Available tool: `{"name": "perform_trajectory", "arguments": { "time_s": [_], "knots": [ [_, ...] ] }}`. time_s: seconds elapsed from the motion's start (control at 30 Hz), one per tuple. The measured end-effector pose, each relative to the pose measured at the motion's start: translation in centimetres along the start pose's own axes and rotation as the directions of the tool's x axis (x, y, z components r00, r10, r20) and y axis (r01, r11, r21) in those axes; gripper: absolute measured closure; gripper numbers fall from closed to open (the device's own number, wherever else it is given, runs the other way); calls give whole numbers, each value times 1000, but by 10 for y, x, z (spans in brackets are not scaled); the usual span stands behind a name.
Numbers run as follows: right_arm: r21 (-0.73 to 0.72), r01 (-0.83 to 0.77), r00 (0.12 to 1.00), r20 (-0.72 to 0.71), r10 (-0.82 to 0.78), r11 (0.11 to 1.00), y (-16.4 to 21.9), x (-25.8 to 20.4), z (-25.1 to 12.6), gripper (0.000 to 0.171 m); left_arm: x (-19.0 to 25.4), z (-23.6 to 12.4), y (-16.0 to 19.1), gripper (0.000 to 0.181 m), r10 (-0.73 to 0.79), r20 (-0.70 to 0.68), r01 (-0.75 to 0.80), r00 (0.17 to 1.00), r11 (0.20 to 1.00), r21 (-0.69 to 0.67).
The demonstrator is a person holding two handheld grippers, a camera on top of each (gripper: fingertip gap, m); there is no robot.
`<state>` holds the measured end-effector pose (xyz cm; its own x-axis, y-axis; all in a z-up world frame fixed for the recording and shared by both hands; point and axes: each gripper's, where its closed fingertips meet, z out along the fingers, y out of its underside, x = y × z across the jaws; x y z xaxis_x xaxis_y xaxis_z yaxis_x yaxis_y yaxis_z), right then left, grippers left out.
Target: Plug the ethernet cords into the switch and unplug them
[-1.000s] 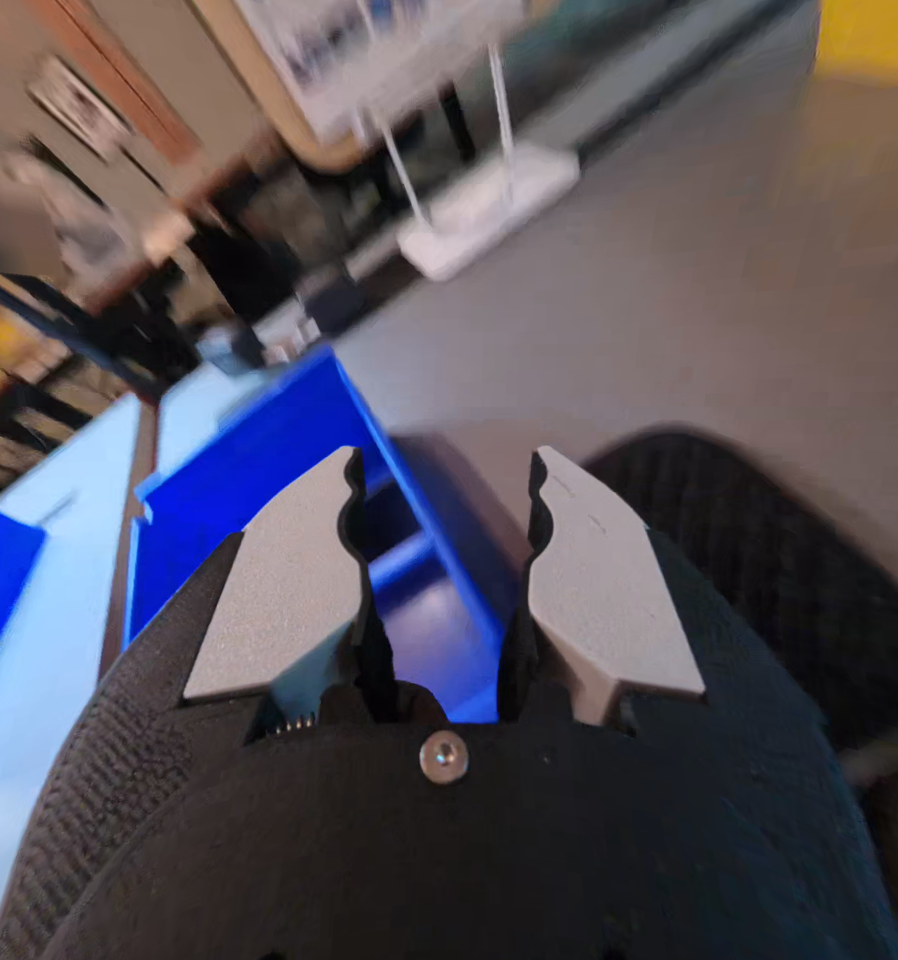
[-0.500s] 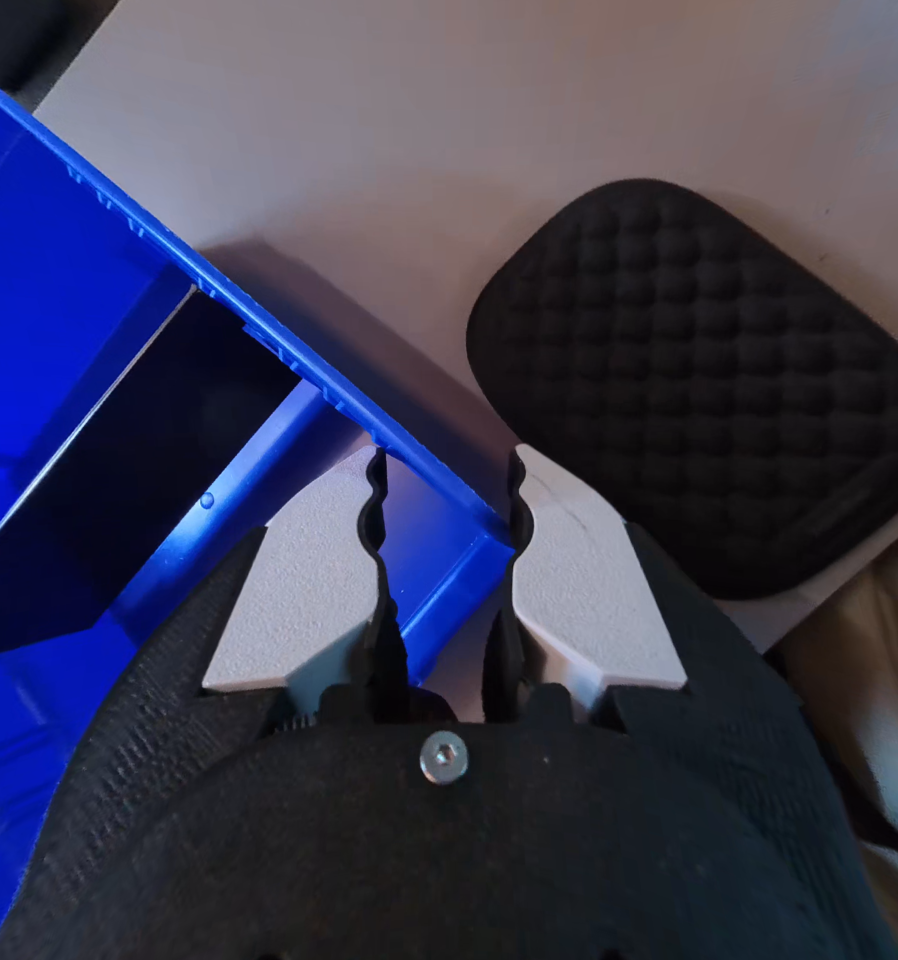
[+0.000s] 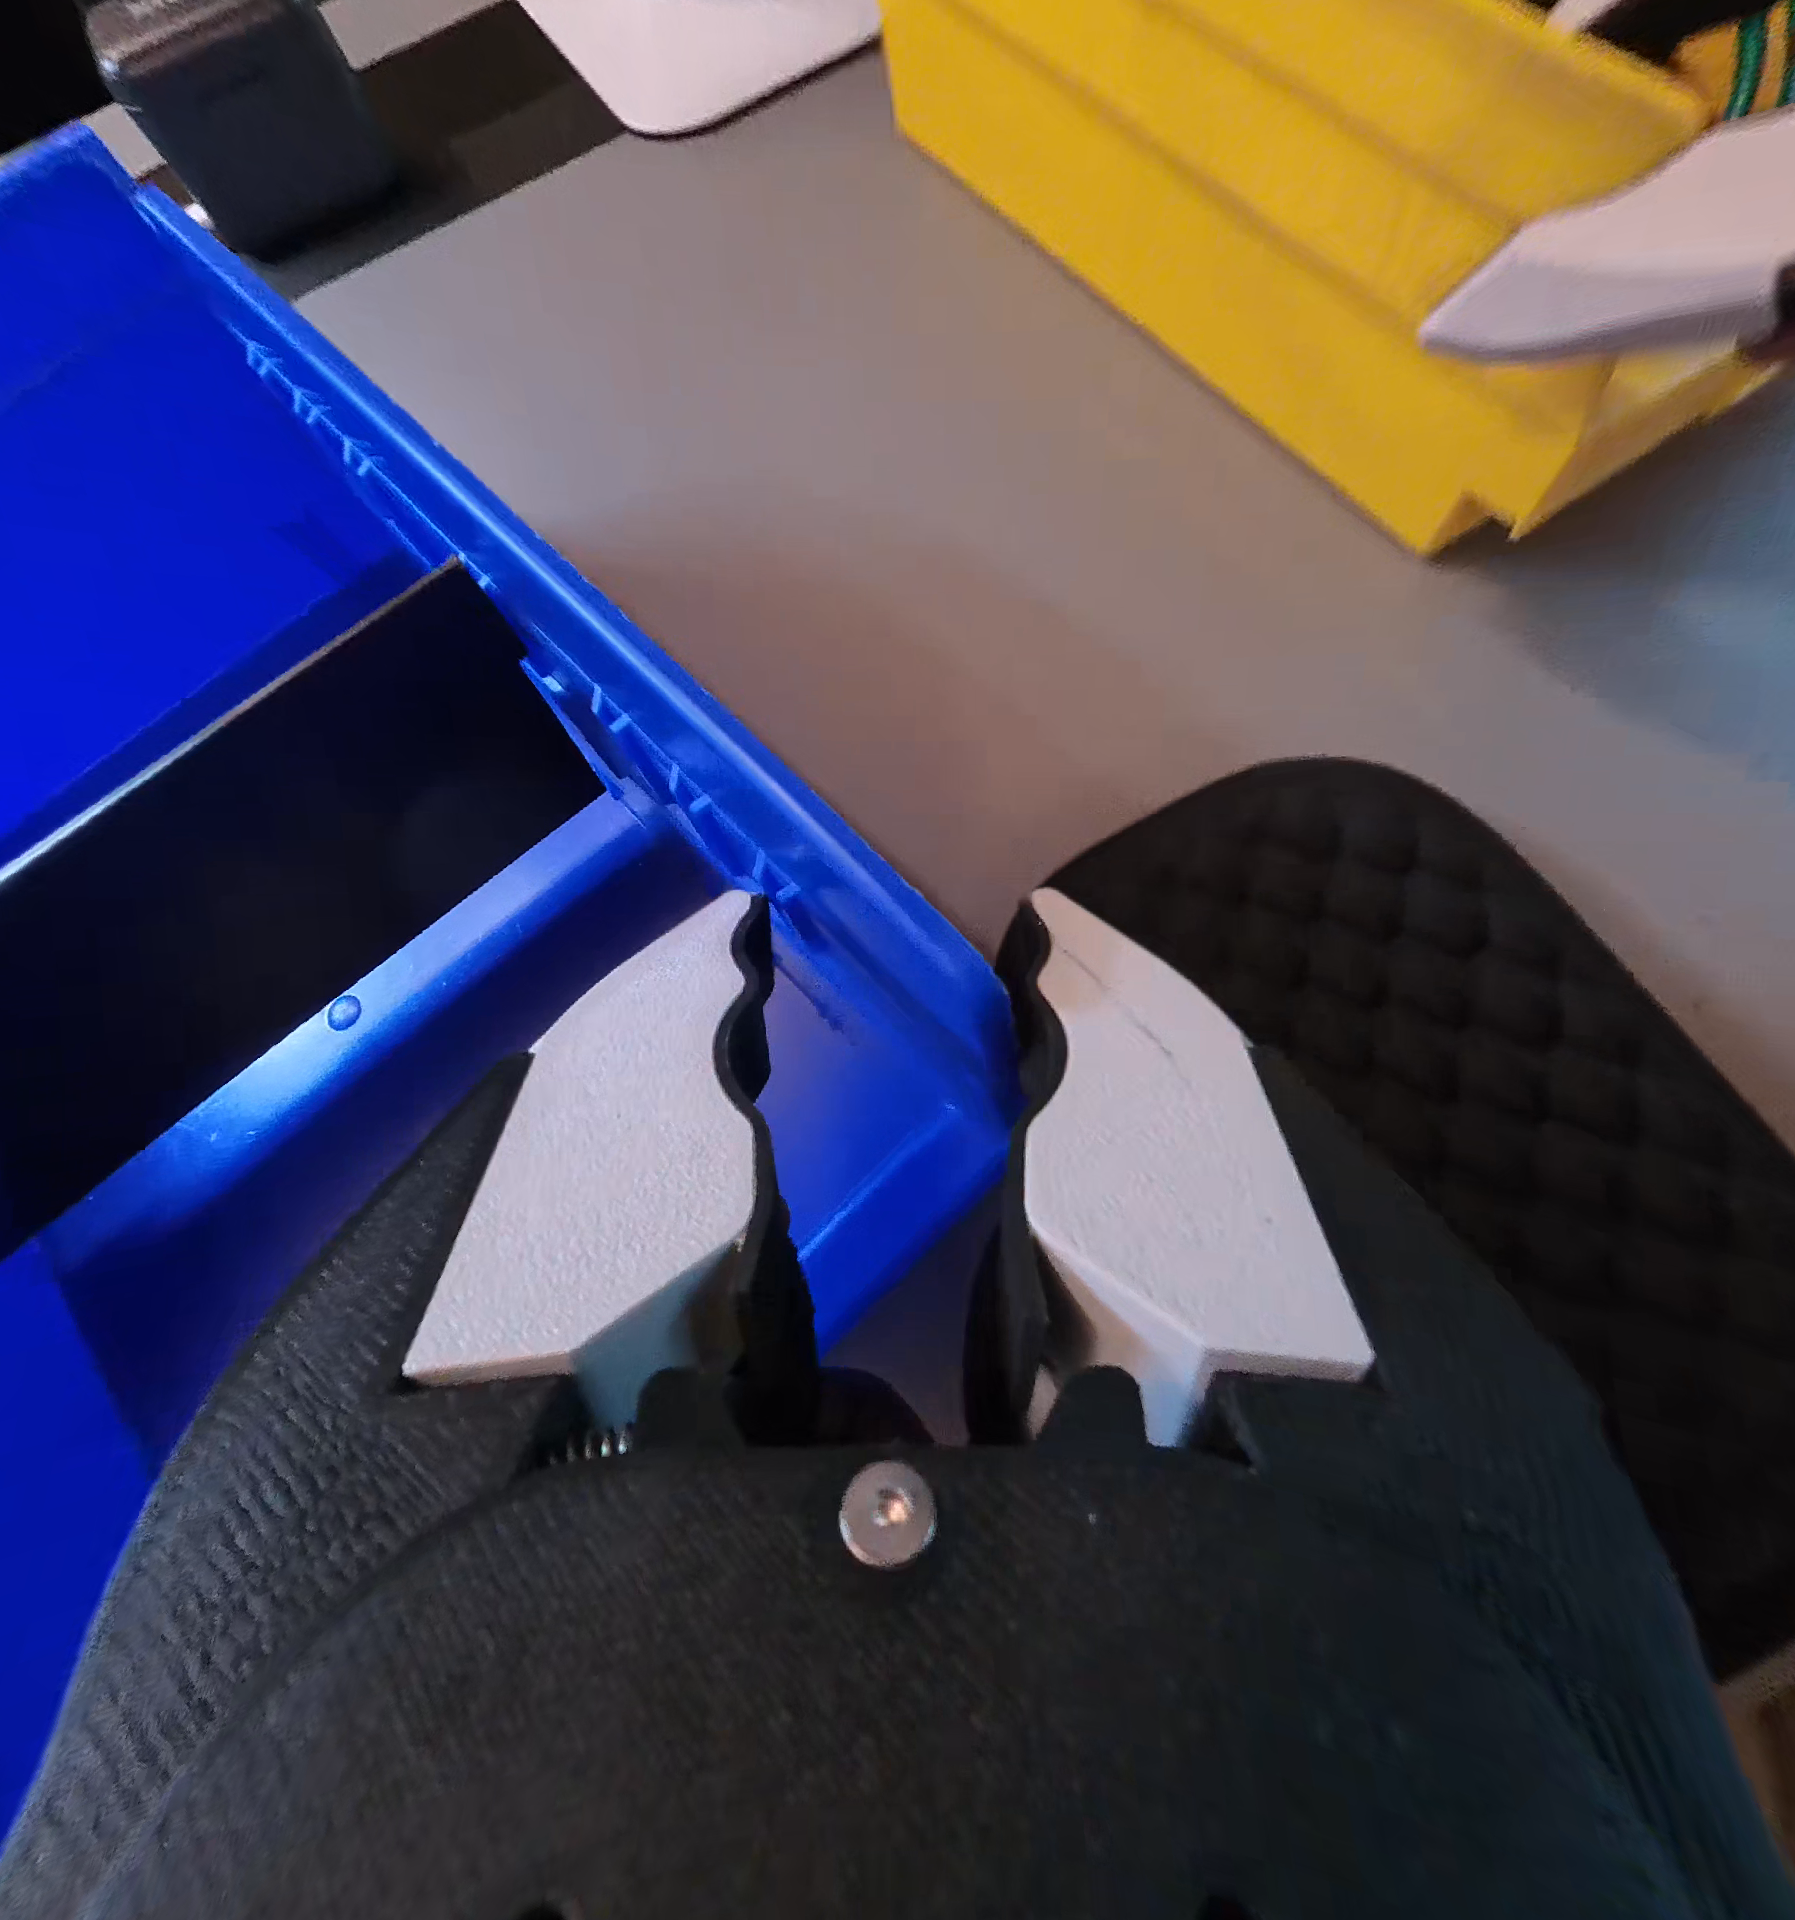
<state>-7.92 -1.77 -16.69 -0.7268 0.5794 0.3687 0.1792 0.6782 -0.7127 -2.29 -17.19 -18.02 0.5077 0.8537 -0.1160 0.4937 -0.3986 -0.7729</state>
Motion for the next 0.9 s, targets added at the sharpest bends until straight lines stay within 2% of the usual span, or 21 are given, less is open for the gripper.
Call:
{"name": "perform_trajectory", "arguments": {
  "time_s": [0.2,0.33,0.43,0.5,0.57,0.67,0.73,0.83,0.9],
  "knots": [
    [90,101,988,108,-111,991,-33,-34,18,139,-3,7,-13,133,-12,-16,14,1000,991,130],
    [182,158,973,137,-184,971,-49,-50,27,138,-11,-29,-33,134,-26,-36,35,999,963,268],
    [231,201,961,143,-238,952,-56,-60,30,137,-38,-70,-40,134,-52,62,25,997,927,373],
    [266,199,963,128,-239,943,-62,-63,27,136,-69,-97,-36,133,-121,163,39,979,901,431],
    [403,147,979,68,-190,903,-85,-65,10,129,-107,-118,-21,131,-229,266,81,936,878,471],
    [606,33,988,101,-118,795,-122,-87,-23,121,-147,-126,13,119,-351,329,174,877,869,463],
    [586,-54,977,199,-80,808,-127,-113,-20,107,-157,-114,31,115,-402,282,255,871,862,438],
    [411,-64,963,265,-52,909,-111,-139,14,87,-165,-84,64,113,-458,264,370,849,872,322],
    [347,-61,958,284,-42,936,-105,-145,29,93,-167,-66,82,115,-440,298,381,847,894,236]
  ]
}}
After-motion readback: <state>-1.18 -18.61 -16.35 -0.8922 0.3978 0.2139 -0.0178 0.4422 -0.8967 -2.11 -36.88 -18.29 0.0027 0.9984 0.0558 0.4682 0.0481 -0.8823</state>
